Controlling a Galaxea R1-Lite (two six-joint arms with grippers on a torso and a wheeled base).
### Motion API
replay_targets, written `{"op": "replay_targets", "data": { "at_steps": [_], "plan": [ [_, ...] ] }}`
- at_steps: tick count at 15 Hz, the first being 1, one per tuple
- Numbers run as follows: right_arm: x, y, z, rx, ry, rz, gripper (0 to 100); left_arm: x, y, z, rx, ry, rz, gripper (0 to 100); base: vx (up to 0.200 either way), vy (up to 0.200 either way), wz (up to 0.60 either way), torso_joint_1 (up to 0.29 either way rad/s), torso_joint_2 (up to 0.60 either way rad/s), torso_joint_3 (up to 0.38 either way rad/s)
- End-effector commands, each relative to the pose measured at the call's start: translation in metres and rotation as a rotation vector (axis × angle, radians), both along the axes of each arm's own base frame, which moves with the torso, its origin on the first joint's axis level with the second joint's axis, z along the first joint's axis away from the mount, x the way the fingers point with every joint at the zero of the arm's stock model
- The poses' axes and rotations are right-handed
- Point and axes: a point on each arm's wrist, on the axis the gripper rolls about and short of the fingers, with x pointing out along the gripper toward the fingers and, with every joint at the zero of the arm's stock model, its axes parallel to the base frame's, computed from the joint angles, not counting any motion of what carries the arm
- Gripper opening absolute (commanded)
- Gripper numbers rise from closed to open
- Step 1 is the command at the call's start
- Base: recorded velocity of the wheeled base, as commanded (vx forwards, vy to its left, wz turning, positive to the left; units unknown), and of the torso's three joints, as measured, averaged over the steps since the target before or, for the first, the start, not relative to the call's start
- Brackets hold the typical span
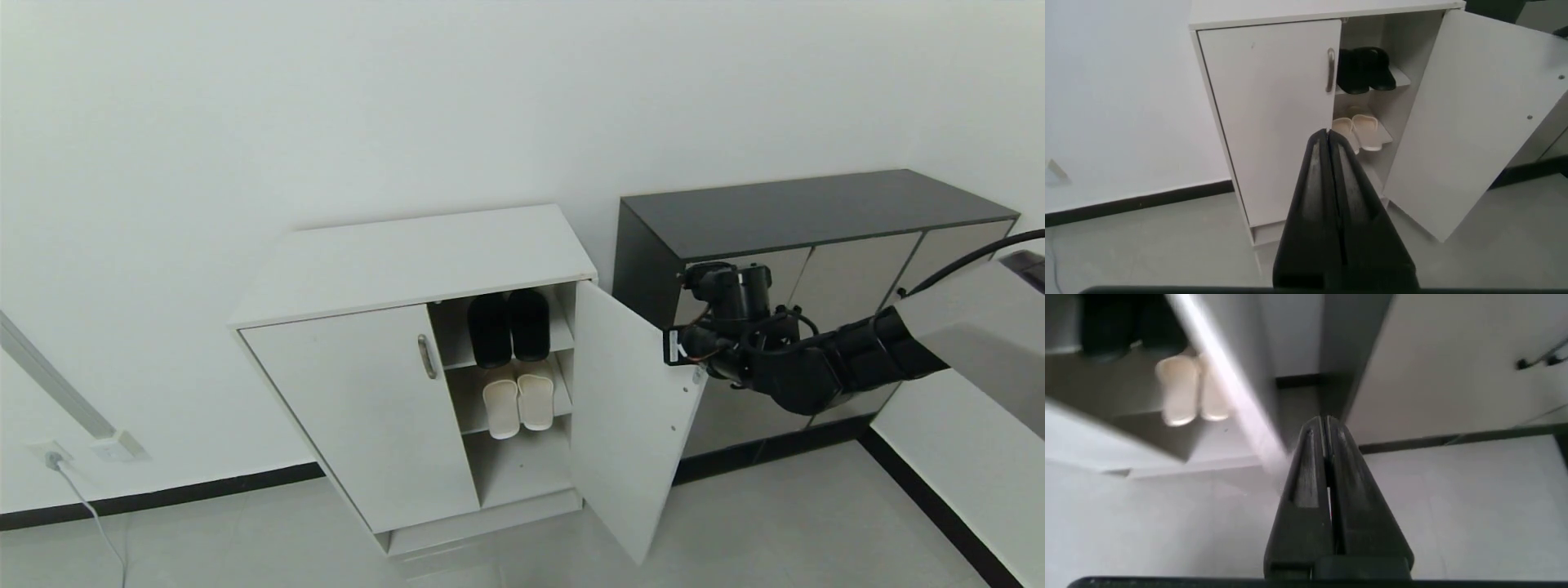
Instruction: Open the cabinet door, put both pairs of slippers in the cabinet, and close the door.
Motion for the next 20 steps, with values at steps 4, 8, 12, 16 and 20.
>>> {"op": "replay_targets", "data": {
  "at_steps": [4,8,12,16,20],
  "plan": [
    [-0.053,0.034,0.012,0.001,0.017,0.132,0,0.000,0.000,0.000,0.000,0.001,0.000,0,0.000,0.000,0.00,0.000,0.00,0.000],
    [-0.083,0.058,0.020,0.068,0.024,0.207,0,0.000,0.000,0.000,0.000,0.001,0.000,0,0.000,0.000,0.00,0.000,0.00,0.000],
    [-0.096,0.052,0.026,0.067,0.025,0.246,0,0.000,0.000,0.000,0.000,0.001,0.000,0,0.000,0.000,0.00,0.000,0.00,0.000],
    [-0.102,0.055,0.023,0.059,0.029,0.267,0,0.000,0.000,0.000,0.000,0.001,0.000,0,0.000,0.000,0.15,0.001,0.00,0.001],
    [-0.108,0.052,0.023,0.059,0.028,0.319,0,0.000,0.000,0.000,0.000,0.001,0.000,0,0.000,0.000,0.60,0.006,0.00,0.006]
  ]
}}
